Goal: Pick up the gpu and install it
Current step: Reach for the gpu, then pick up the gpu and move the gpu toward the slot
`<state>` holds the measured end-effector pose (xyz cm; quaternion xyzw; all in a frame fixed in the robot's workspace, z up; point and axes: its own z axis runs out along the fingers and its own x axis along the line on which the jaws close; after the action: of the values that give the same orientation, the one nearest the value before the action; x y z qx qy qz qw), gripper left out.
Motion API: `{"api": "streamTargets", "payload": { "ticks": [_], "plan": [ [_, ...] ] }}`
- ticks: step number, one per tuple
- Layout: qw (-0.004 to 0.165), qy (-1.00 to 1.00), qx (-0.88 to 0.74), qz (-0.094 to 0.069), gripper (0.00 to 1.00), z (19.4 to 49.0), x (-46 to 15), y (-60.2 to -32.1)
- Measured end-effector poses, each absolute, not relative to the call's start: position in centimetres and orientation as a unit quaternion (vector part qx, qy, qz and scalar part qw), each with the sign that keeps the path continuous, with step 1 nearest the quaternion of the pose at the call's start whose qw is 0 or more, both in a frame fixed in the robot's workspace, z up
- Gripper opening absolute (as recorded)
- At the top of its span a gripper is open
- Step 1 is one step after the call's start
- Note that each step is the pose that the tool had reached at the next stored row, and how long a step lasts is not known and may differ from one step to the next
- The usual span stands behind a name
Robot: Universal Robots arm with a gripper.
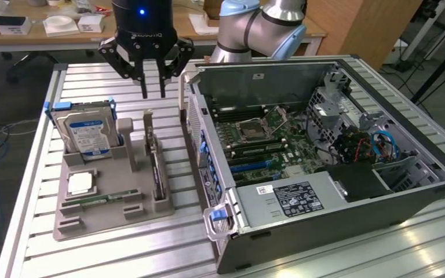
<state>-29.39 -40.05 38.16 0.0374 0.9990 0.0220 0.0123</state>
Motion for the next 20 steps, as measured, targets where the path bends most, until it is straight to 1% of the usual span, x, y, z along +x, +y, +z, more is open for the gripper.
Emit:
{"api": "streamTargets", "payload": {
  "ticks": [3, 4, 20],
  "plan": [
    [0.012, 0.999, 0.037, 0.022, 0.36, 37.98, -29.44, -40.15],
    [0.012, 0.999, 0.037, 0.022, 0.43, 37.88, -29.46, -40.24],
    [0.012, 0.999, 0.037, 0.022, 0.43, 37.83, -29.46, -40.28]
  ]
}}
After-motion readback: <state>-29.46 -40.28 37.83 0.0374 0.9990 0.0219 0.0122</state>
